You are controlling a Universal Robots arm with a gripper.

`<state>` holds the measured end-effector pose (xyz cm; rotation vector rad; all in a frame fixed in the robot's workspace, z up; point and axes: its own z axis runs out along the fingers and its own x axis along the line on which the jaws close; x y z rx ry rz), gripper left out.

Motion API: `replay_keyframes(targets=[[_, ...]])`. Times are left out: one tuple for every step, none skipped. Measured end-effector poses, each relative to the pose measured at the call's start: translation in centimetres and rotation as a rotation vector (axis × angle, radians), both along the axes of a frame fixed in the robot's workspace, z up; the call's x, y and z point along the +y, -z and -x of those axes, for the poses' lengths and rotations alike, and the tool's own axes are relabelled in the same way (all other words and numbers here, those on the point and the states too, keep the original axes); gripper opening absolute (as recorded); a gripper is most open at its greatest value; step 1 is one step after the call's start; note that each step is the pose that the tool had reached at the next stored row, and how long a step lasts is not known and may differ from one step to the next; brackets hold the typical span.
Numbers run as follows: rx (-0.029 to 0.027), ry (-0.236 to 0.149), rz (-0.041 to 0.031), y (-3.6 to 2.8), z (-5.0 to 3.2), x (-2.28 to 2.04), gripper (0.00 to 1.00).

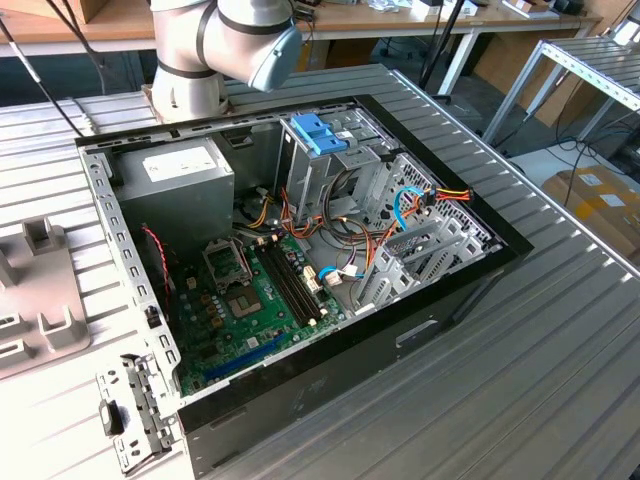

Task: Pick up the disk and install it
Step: 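Reach for the disk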

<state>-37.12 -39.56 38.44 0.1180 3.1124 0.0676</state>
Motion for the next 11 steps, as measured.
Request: replay_keyframes(targets=[[0.0000,0.000,0.0000,0.01,0.06,0.00,0.11],[0.0000,0.000,0.0000,0.01,0.13,0.01,0.11],[0.0001,0.000,0.0000,0.02,0.26,0.01,0.11],[0.0001,0.000,0.0000,0.03,0.39,0.02,0.11],[0.0001,0.000,0.0000,0.03,0.52,0.03,0.11],[0.0000,0.000,-0.0001,0.05,0.63,0.03,0.11],[0.0000,0.000,0.0000,0.06,0.72,0.04,0.11],[0.0000,0.000,0.0000,0.06,0.82,0.04,0.11],[0.0001,0.000,0.0000,0.06,0.96,0.05,0.11],[0.0001,0.000,0.0000,0.07,1.06,0.05,0.11],[0.0001,0.000,0.0001,0.08,1.20,0.05,0.11]])
